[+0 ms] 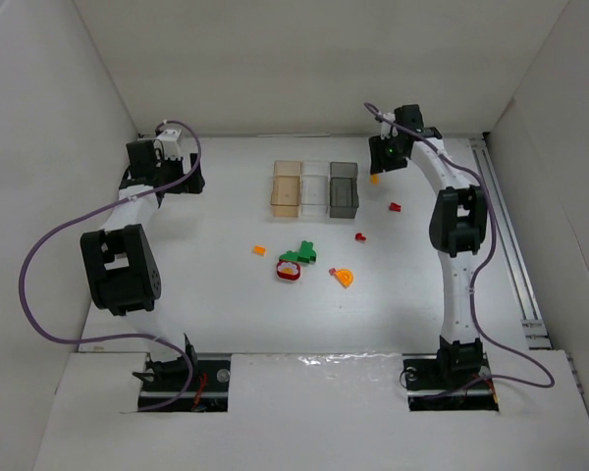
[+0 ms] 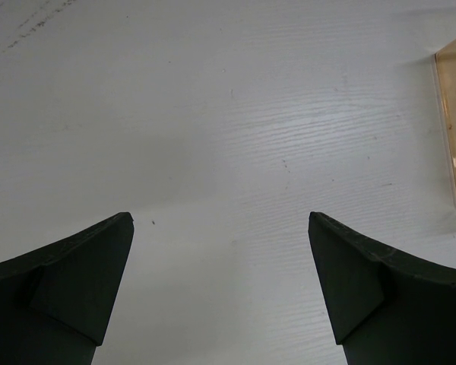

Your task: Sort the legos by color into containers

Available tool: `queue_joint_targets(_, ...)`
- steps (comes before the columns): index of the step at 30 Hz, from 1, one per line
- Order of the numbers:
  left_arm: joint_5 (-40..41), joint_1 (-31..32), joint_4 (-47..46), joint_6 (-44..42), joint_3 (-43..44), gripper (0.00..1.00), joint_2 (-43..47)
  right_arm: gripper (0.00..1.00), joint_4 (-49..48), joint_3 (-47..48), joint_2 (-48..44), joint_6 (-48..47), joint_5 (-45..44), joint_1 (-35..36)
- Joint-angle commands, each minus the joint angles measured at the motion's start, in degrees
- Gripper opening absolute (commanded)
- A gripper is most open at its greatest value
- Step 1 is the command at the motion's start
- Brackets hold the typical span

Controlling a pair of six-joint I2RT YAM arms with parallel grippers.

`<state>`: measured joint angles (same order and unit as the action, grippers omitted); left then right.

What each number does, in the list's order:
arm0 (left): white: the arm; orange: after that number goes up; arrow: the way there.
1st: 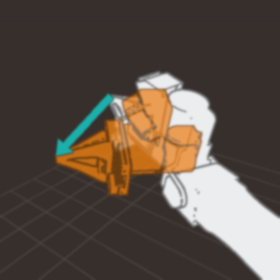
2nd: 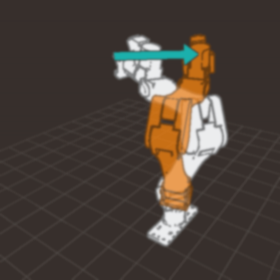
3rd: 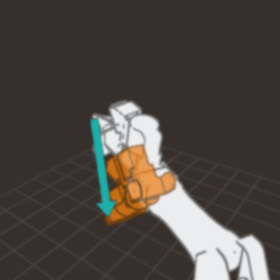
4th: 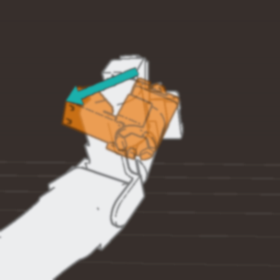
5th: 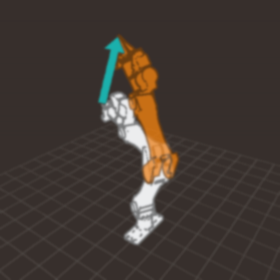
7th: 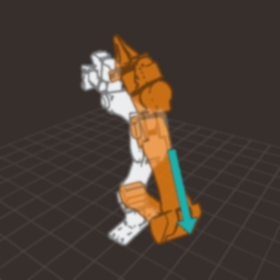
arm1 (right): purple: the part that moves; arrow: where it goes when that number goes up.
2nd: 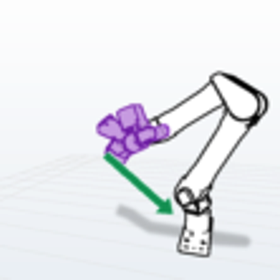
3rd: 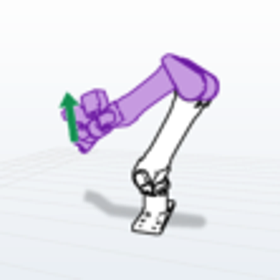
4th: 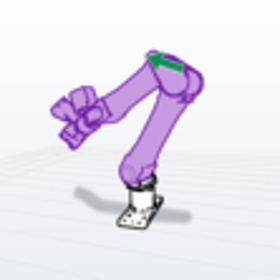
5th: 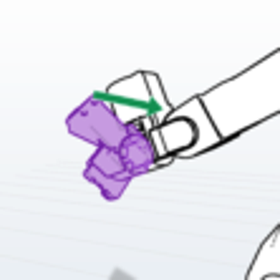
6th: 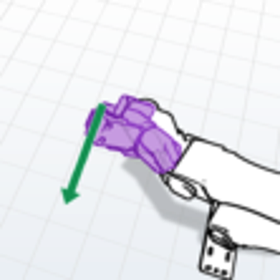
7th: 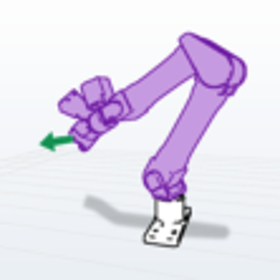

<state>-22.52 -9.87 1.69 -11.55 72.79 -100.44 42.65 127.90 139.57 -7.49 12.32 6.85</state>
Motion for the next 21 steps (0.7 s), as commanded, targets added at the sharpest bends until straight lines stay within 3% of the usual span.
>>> queue_joint_targets(1,-0.3,-0.3,0.0,0.2,2.6,1.0,0.5,0.55,-2.6,4.4,1.6,1.8,-3.8,0.4)
queue_joint_targets(13,-0.3,-0.9,0.0,0.2,3.7,1.0,0.0,0.58,-2.0,4.9,3.4,2.8,-3.8,2.3)
queue_joint_targets(17,-0.3,-1.4,0.5,0.2,3.7,1.0,0.0,0.54,-0.9,5.5,4.0,3.4,-4.5,2.3)
queue_joint_targets(21,-0.3,-1.9,0.5,0.2,3.7,1.0,0.0,0.43,0.5,5.5,4.5,3.9,-7.8,2.3)
